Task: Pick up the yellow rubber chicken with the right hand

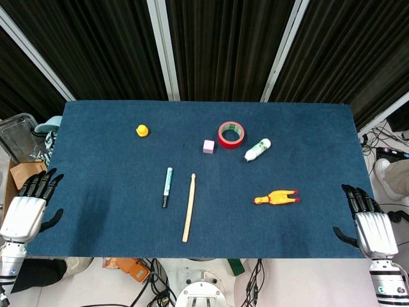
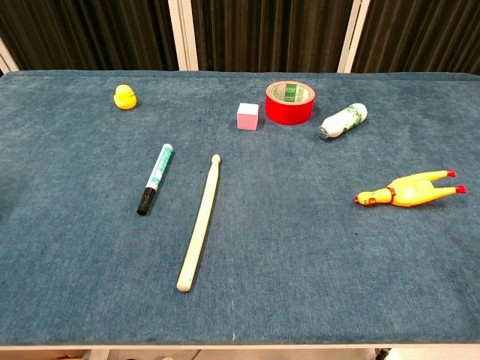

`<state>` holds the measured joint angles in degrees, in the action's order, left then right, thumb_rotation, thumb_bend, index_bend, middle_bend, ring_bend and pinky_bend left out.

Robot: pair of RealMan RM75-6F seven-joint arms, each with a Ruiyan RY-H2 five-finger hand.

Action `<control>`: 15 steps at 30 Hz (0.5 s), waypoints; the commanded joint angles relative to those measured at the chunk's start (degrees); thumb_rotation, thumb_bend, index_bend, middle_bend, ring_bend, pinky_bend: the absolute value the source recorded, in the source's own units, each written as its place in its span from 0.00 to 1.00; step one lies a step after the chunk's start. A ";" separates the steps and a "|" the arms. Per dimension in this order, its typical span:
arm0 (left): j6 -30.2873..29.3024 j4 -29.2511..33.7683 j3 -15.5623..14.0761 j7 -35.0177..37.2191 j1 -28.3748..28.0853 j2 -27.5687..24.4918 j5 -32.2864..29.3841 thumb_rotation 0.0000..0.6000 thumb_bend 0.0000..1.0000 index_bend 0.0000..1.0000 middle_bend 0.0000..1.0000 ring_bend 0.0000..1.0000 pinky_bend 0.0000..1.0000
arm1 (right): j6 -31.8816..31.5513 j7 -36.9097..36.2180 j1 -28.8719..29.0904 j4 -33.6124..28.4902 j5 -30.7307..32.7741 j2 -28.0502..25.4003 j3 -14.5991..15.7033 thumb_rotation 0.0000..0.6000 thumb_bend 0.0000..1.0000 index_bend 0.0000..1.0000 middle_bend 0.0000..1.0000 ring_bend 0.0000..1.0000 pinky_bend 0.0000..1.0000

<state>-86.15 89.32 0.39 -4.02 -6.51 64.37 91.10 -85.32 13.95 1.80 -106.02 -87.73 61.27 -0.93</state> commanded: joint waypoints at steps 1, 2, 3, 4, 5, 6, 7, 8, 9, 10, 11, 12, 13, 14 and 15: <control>-0.03 -0.01 0.02 0.01 0.02 -0.03 -0.03 1.00 0.29 0.10 0.00 0.00 0.10 | -0.01 -0.04 -0.02 0.01 0.06 -0.01 -0.03 1.00 0.31 0.00 0.16 0.16 0.27; -0.07 -0.04 0.03 0.00 0.02 -0.03 0.00 1.00 0.29 0.10 0.00 0.00 0.10 | 0.03 -0.04 0.01 0.01 0.08 0.01 -0.05 1.00 0.31 0.00 0.16 0.16 0.27; -0.09 -0.05 0.02 0.02 0.03 -0.02 0.02 1.00 0.29 0.10 0.00 0.00 0.10 | 0.07 -0.05 0.03 0.01 0.08 0.04 -0.05 1.00 0.31 0.00 0.16 0.16 0.27; -0.12 -0.04 0.01 0.03 0.05 -0.03 0.03 1.00 0.29 0.10 0.00 0.00 0.10 | 0.12 -0.04 0.06 0.00 0.04 0.06 -0.04 1.00 0.31 0.00 0.16 0.16 0.27; -0.14 -0.04 0.00 0.00 0.07 -0.03 0.04 1.00 0.29 0.10 0.00 0.00 0.10 | 0.20 -0.04 0.10 0.00 -0.01 0.07 -0.02 1.00 0.31 0.00 0.16 0.16 0.27; -0.19 -0.05 0.00 -0.03 0.09 -0.05 0.07 1.00 0.29 0.10 0.00 0.00 0.10 | 0.30 -0.04 0.14 -0.01 -0.06 0.06 0.02 1.00 0.31 0.00 0.16 0.16 0.27; -0.21 -0.06 0.00 -0.04 0.09 -0.06 0.07 1.00 0.29 0.10 0.00 0.00 0.10 | 0.33 -0.04 0.16 0.00 -0.09 0.06 0.03 1.00 0.31 0.00 0.16 0.16 0.27; -0.22 -0.07 0.02 -0.03 0.09 -0.06 0.06 1.00 0.29 0.10 0.00 0.00 0.10 | 0.32 -0.02 0.17 0.04 -0.12 0.08 0.00 1.00 0.31 0.00 0.16 0.16 0.27; -0.20 -0.08 0.05 0.02 0.09 -0.03 -0.01 1.00 0.29 0.10 0.00 0.00 0.10 | 0.30 -0.03 0.19 0.09 -0.12 0.10 -0.03 1.00 0.31 0.00 0.16 0.16 0.27; -0.14 -0.08 0.06 0.04 0.08 -0.03 -0.07 1.00 0.29 0.10 0.00 0.00 0.10 | 0.29 -0.06 0.19 0.13 -0.11 0.12 -0.06 1.00 0.31 0.00 0.16 0.16 0.27; -0.03 -0.07 0.05 0.02 0.06 -0.03 -0.14 1.00 0.29 0.10 0.00 0.00 0.10 | 0.28 -0.11 0.22 0.23 -0.08 0.17 -0.12 1.00 0.31 0.00 0.16 0.16 0.27; 0.03 -0.04 0.05 -0.02 0.05 -0.02 -0.18 1.00 0.29 0.10 0.00 0.00 0.10 | 0.23 -0.16 0.30 0.42 -0.19 0.27 -0.22 1.00 0.31 0.00 0.16 0.16 0.27; 0.03 0.06 0.05 -0.02 0.09 0.00 -0.27 1.00 0.29 0.10 0.00 0.00 0.10 | 0.06 -0.25 0.46 0.82 -0.56 0.51 -0.41 1.00 0.31 0.00 0.16 0.16 0.27; -0.02 0.28 0.05 0.08 0.16 0.03 -0.38 1.00 0.29 0.10 0.00 0.00 0.10 | -0.11 -0.34 0.73 1.52 -1.08 0.96 -0.66 1.00 0.31 0.01 0.16 0.16 0.27; -0.20 0.56 0.11 0.17 0.28 0.07 -0.49 1.00 0.29 0.10 0.00 0.00 0.10 | 0.15 -0.35 1.26 2.69 -1.70 1.66 -0.88 1.00 0.31 0.01 0.16 0.16 0.27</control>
<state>-86.27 89.76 0.47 -3.92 -6.30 64.41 90.69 -85.22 13.69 2.52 -104.44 -88.69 62.20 -1.46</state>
